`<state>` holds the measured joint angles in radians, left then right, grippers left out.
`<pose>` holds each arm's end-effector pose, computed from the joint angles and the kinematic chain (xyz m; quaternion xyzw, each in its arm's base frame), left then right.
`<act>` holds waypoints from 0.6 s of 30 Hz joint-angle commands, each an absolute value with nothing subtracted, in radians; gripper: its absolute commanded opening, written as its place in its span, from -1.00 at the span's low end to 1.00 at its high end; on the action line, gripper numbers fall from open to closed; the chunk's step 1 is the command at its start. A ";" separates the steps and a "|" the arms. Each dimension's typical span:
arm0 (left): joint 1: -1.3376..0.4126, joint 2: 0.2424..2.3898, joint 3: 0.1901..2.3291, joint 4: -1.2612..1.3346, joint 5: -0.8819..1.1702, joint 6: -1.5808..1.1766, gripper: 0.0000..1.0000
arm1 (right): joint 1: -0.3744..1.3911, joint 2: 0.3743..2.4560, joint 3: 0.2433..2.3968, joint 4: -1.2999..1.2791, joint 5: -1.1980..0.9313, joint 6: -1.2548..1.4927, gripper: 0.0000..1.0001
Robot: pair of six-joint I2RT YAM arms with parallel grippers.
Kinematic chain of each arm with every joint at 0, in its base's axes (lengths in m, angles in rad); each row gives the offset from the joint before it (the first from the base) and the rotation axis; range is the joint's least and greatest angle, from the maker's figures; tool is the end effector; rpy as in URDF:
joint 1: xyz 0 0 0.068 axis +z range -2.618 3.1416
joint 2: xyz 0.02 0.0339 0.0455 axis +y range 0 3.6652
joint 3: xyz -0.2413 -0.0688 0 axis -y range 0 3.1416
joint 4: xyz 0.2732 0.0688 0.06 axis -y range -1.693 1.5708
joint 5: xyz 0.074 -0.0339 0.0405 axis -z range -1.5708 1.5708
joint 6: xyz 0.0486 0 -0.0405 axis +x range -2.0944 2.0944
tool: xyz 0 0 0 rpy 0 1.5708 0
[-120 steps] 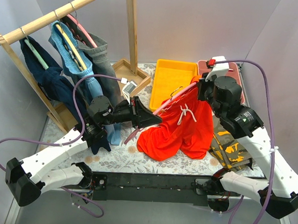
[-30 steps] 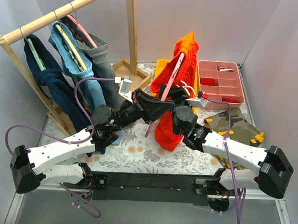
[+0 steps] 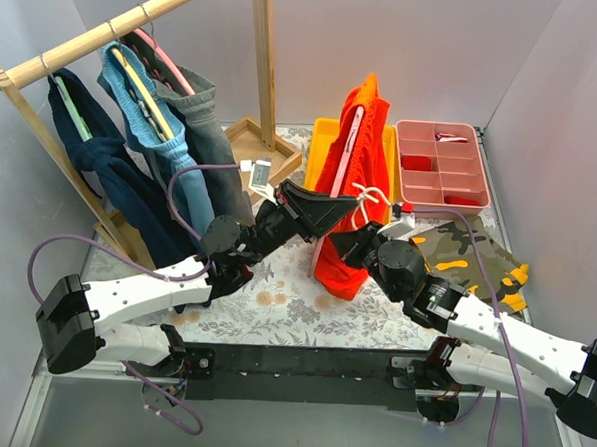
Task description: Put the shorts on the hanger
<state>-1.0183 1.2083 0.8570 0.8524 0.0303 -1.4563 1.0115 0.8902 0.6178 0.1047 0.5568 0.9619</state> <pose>0.1662 -0.2724 0.3603 -0.0980 0.5003 -0.8154 0.2743 0.1603 0.2077 0.2661 0.1591 0.7386 0.4019 0.5173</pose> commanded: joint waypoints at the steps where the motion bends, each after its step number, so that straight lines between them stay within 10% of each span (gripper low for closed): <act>1: -1.017 1.184 0.830 1.161 -0.040 -1.434 -1.00 | 1.029 0.867 0.543 -0.066 0.322 0.926 -0.97; 18: -0.988 1.417 0.790 1.480 -0.144 -1.434 -1.00 | 1.221 0.762 0.477 -0.219 0.252 1.008 -0.97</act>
